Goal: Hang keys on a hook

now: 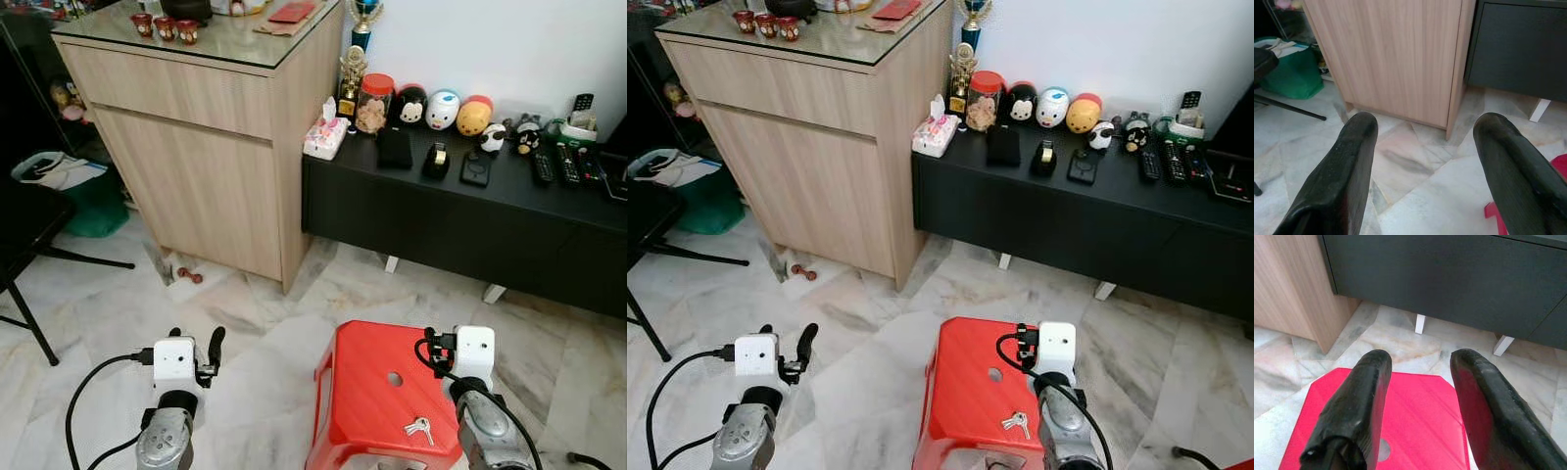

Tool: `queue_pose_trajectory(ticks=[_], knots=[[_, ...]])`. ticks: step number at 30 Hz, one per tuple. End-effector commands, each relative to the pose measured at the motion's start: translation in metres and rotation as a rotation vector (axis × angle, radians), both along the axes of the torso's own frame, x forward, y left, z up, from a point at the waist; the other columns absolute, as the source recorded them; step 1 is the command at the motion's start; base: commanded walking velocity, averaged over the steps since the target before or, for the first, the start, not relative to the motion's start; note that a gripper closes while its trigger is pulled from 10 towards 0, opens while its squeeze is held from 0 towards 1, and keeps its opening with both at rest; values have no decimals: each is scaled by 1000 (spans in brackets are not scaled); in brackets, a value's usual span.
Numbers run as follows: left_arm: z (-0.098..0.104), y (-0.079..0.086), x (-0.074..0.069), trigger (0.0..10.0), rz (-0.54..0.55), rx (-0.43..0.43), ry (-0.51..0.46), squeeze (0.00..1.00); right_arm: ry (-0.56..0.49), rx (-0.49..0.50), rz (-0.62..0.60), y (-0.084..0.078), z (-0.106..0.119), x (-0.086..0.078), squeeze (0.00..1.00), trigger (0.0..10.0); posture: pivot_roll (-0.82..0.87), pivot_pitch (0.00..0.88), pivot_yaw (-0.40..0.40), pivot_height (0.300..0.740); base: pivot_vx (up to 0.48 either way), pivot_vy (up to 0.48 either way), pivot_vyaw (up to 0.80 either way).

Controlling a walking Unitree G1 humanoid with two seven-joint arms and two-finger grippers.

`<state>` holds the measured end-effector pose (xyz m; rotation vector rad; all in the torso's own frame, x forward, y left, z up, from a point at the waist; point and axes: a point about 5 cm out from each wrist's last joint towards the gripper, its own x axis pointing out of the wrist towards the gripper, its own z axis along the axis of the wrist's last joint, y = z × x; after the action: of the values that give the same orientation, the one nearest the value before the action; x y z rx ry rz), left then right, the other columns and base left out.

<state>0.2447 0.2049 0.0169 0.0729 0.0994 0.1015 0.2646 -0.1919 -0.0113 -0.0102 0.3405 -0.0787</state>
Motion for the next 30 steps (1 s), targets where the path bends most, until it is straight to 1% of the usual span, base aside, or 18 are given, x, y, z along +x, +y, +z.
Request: queue_pose_trajectory(ticks=[1, 3, 7, 12, 19, 23, 30], knots=[[-3, 2, -2, 10000, 4, 0, 23, 0, 10, -5, -10, -3, 0, 1, 0, 10000, 8, 32, -58, 710, 0, 0, 0], [-2, 3, -1, 10000, 4, 0, 22, 0, 11, -5, -10, -2, 0, 1, 0, 10000, 8, 32, -58, 700, 0, 0, 0], [-1, 4, 0, 10000, 16, 1, 20, 0, 21, -4, -8, 1, -1, 1, 0, 10000, 13, 39, -60, 665, 0, 0, 0], [-1, 5, 0, 10000, 17, 3, 21, 0, 17, 8, 7, 6, -1, 1, 0, 10000, 16, 46, -61, 636, 0, 0, 0], [-1, 5, 0, 10000, 16, 2, 28, 0, -1, 24, 18, 8, 1, 3, 0, 10000, 14, 54, -60, 636, 0, 0, 0], [-2, 7, 0, 10000, 33, -4, 32, 0, -5, 35, 21, 9, 2, 5, 0, 10000, 13, 59, -60, 636, 0, 0, 0], [-1, 8, 2, 10000, 34, -7, 30, 0, 0, 49, 32, 12, 2, 6, 0, 10000, 15, 69, -60, 636, 0, 0, 0]])
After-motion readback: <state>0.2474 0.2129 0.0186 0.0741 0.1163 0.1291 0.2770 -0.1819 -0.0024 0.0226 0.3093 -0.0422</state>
